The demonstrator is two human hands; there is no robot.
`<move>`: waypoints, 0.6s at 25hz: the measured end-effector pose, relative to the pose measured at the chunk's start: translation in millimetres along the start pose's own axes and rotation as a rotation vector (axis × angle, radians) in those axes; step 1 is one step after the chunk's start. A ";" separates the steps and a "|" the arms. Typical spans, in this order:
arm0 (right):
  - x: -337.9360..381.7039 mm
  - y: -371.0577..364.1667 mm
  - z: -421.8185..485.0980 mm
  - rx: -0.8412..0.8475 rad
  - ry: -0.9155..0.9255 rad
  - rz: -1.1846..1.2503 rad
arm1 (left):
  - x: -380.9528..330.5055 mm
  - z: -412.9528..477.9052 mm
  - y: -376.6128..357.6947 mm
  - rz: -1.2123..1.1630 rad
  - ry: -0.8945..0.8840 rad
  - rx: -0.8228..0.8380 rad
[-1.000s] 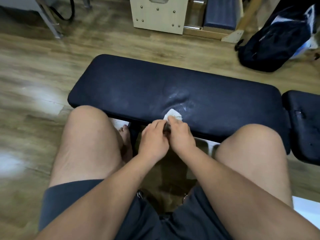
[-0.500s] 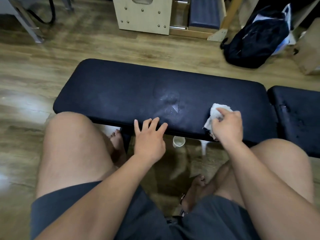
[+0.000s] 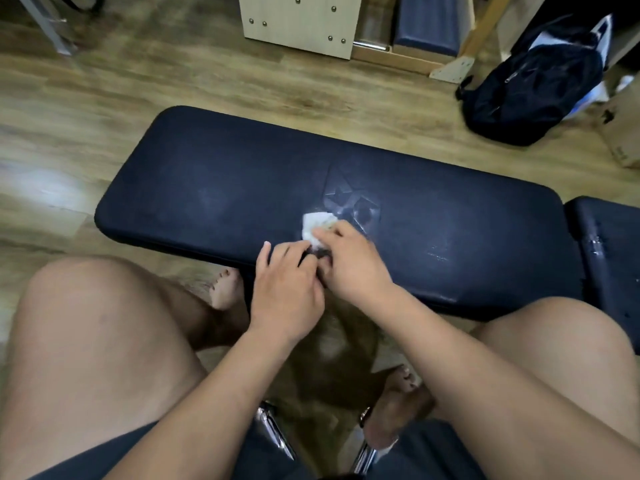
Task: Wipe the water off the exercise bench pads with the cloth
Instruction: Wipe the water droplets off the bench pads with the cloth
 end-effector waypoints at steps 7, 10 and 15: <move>-171.6 85.7 70.2 -0.143 -0.358 -0.322 | 7.8 2.0 -8.5 0.130 0.007 0.063; -206.4 102.4 77.6 -0.140 -0.583 -0.338 | 7.6 3.5 -8.5 0.157 0.021 0.065; -100.6 35.7 75.0 -0.096 -0.234 -0.305 | 0.4 11.8 -4.7 0.162 0.043 0.072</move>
Point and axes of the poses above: each hand's wrist, its own z-axis towards the middle knuckle, its own y-axis out of the back of the hand, x = y × z, the point moved 8 cm from there along z, towards the middle knuckle, and after that the axes turned 1 degree about -z, right-handed, at the moved point
